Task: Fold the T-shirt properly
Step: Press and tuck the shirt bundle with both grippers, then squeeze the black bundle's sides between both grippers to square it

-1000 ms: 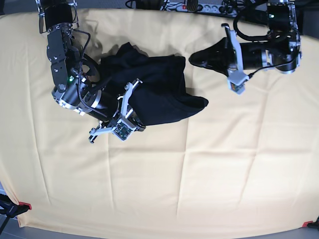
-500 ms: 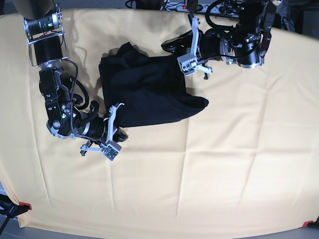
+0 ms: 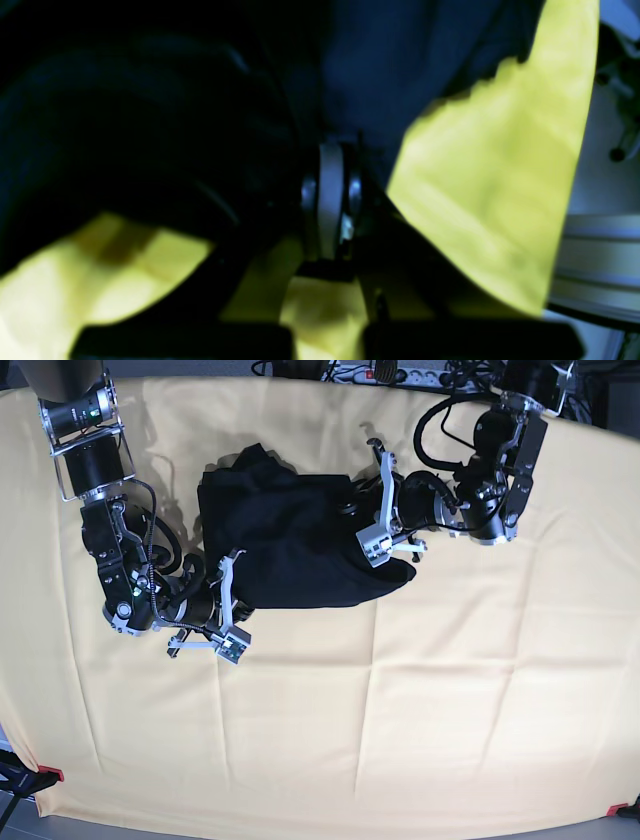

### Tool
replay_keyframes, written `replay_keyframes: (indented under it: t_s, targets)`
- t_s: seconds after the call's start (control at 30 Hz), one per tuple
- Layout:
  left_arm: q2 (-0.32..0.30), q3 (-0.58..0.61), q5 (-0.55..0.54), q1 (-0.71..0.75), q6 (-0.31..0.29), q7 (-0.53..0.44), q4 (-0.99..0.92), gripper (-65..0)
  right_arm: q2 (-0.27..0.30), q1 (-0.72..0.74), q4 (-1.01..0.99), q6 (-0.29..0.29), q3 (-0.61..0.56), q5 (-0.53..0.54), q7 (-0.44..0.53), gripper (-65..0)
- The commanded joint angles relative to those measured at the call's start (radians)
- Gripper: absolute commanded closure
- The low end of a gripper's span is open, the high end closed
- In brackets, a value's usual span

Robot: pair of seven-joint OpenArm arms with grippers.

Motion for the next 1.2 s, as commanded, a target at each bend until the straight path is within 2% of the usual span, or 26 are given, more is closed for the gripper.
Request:
replay_keyframes:
  t_s: [0.0, 0.17, 0.27, 0.33, 0.57, 0.77, 0.87, 0.97, 1.07, 1.17]
  targets:
    - [-0.002, 0.016, 0.041, -0.032, 0.009, -0.010, -0.016, 0.0, 0.023, 0.025, 0.021, 0.005, 0.007, 0.018, -0.011, 0.0]
    - [-0.002, 0.100, 0.111, -0.151, 0.011, -0.082, -0.105, 0.0, 0.098, 0.006, 0.062, 0.005, 0.007, 0.154, -0.124, 0.0]
    - [-0.002, 0.126, 0.151, -0.214, 0.048, -0.111, -0.142, 0.0, 0.144, -0.021, 0.100, 0.002, 0.008, 0.211, -0.140, 0.0]
    - [-0.002, 0.127, 0.165, -0.247, 0.066, -0.111, -0.153, 0.0, 0.167, -0.043, 0.136, -0.017, 0.008, 0.216, -0.140, 0.0]
    - [-0.002, 0.126, 0.168, -0.345, 0.064, -0.143, -0.154, 0.0, 0.231, -0.146, 0.291, -0.093, 0.010, 0.251, -0.183, 0.0]
    - [0.003, 0.126, 0.169, -0.348, 0.023, -0.189, -0.167, 0.0, 0.229, -0.283, 0.377, -0.099, 0.010, 0.224, -0.203, 0.0]
    - [-0.003, 0.124, 0.109, -0.353, 0.022, -0.097, -0.158, 0.0, 0.229, -0.310, 0.386, -0.115, 0.016, 0.154, -0.185, 0.0]
    - [-0.031, 0.117, -0.050, -0.356, -0.052, 0.034, -0.113, 0.0, 0.230, -0.309, 0.386, -0.184, 0.050, 0.098, -0.180, 0.0]
    - [-0.077, 0.104, -0.186, -0.356, -0.058, 0.160, -0.045, 0.0, 0.229, -0.309, 0.386, -0.214, 0.123, 0.103, -0.180, 0.0]
    - [-0.144, 0.089, -0.266, -0.355, -0.058, 0.220, 0.015, 0.0, 0.230, -0.309, 0.386, -0.218, 0.201, 0.123, -0.160, 0.0]
